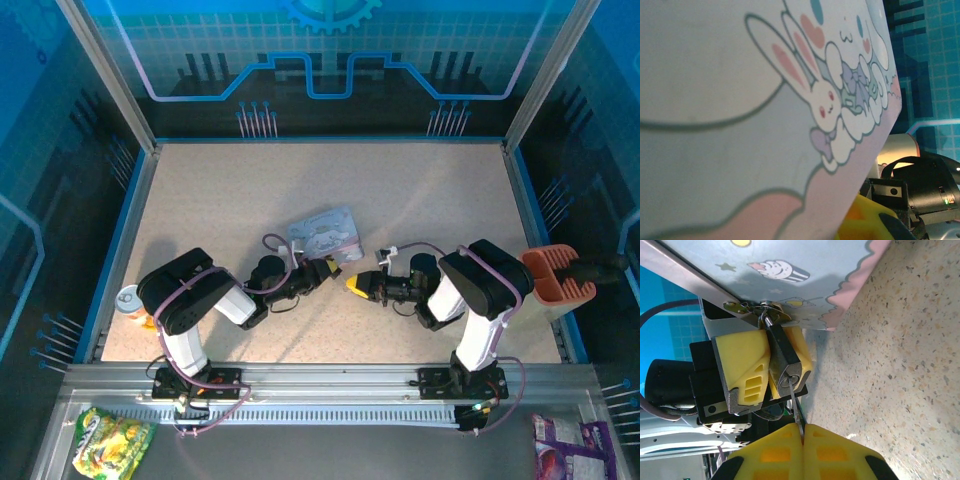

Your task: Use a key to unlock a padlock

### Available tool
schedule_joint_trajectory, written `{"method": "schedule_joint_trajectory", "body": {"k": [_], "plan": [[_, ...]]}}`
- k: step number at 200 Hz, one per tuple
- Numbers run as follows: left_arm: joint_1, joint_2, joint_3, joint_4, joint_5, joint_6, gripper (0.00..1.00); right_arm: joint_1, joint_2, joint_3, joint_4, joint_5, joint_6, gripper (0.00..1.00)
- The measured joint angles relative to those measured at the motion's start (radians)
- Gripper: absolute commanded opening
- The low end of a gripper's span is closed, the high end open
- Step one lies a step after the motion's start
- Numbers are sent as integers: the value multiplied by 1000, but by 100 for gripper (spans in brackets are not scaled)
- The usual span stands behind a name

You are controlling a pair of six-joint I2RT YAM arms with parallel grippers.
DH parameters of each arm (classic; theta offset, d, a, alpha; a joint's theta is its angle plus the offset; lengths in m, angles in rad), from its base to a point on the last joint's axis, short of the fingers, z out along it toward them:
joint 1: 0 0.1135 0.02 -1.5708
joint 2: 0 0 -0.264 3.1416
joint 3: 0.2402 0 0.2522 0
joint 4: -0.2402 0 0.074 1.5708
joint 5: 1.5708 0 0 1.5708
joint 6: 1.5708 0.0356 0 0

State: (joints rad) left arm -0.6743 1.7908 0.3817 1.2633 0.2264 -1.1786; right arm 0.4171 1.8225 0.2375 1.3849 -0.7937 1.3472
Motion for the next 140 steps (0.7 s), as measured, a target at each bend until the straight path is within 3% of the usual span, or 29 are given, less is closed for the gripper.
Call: {"method": "schedule_joint_trajectory", "body": {"k": [140], "plan": [[-3, 2, 3, 18, 7, -27, 7, -14, -11, 8, -1, -17, 1, 0]]}}
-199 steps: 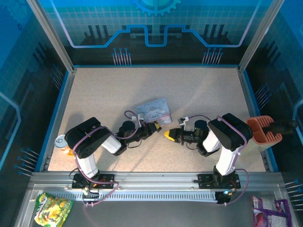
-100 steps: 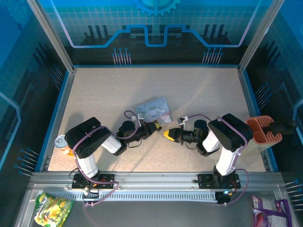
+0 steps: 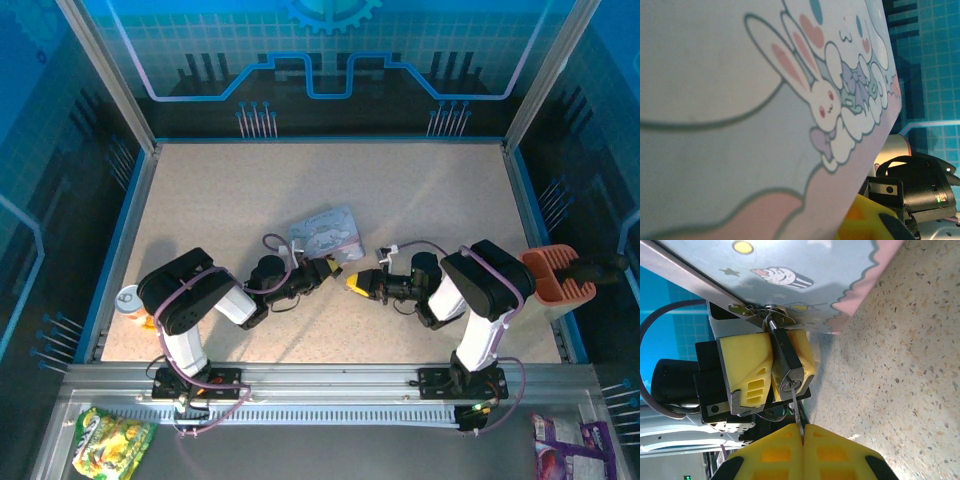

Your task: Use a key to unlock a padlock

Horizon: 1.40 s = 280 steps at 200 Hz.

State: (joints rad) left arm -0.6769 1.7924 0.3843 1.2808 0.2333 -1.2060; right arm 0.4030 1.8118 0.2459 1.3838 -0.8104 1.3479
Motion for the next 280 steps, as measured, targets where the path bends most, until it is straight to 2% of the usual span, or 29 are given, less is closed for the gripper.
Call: {"method": "schedule_joint_trajectory", "body": {"k": [116, 173, 223, 280], "plan": [[-1, -40, 2, -30, -37, 3, 6, -1, -1, 50, -26, -33, 25, 0], [-4, -53, 6, -57, -35, 3, 5, -51, 3, 52, -29, -46, 24, 0], [-14, -60, 18, -95, -39, 8, 5, -66, 13, 58, -29, -34, 24, 0], [-22, -78, 18, -114, -96, 8, 4, -27, 11, 55, -21, 39, 25, 0]]}}
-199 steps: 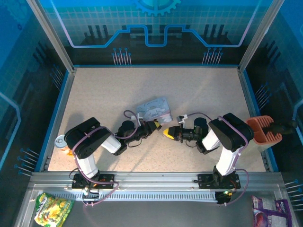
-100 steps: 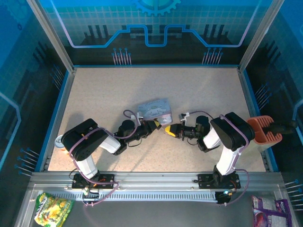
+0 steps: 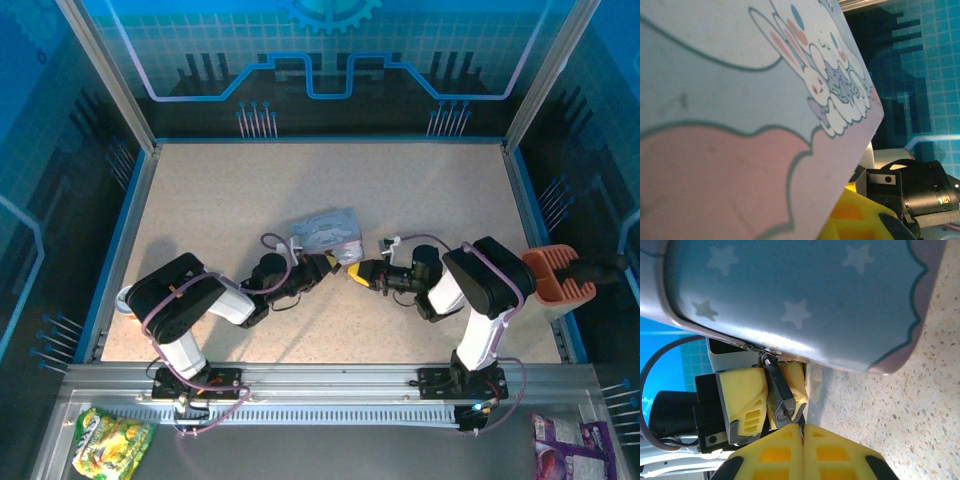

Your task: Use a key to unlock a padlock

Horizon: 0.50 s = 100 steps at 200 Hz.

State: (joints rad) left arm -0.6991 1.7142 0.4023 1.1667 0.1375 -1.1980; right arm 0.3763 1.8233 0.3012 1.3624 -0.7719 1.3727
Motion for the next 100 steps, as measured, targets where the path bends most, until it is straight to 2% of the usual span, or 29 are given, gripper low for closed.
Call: {"method": "schedule_joint_trajectory", "body": {"k": [42, 100], "plan": [[-25, 0, 6, -6, -24, -1, 4, 38, -3, 0, 8, 39, 0, 0], [-38, -4, 22, -25, -26, 0, 4, 15, -11, -1, 11, 12, 0, 0]]}}
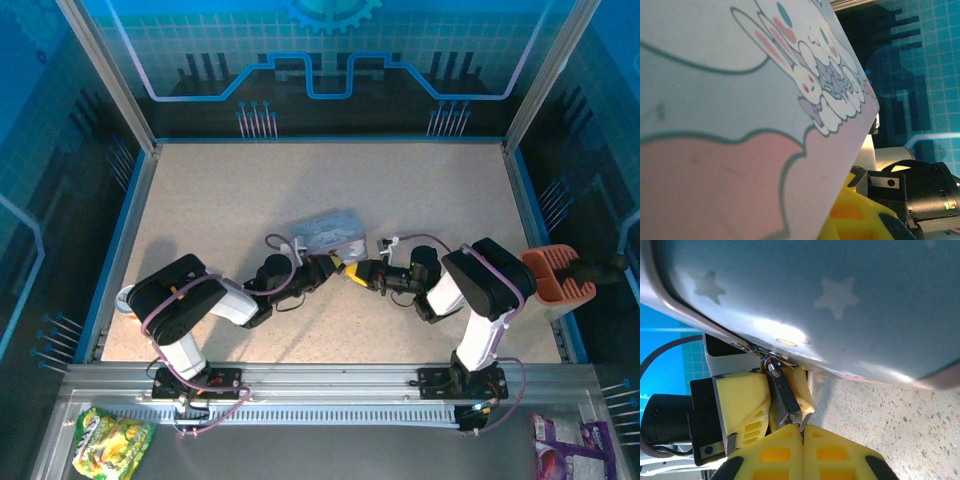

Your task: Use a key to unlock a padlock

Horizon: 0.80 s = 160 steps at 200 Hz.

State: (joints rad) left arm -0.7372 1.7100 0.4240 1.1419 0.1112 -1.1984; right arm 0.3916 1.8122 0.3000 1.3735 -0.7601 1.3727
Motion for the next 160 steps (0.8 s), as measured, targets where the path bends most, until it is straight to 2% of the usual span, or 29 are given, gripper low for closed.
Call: {"method": "schedule_joint_trajectory", "body": {"k": [95, 124, 145, 160], "plan": [[-5, -43, 40, -140, -26, 39, 2, 16, -34, 2, -62, 40, -1, 0], [-21, -98, 50, -253, -39, 60, 2, 6, -59, 2, -117, 7, -34, 13], [-37, -157, 65, -348, -45, 88, 1, 5, -127, 3, -197, -17, -87, 30], [-39, -186, 85, -409, -40, 108, 1, 0, -201, 6, -283, -23, -134, 37]]}}
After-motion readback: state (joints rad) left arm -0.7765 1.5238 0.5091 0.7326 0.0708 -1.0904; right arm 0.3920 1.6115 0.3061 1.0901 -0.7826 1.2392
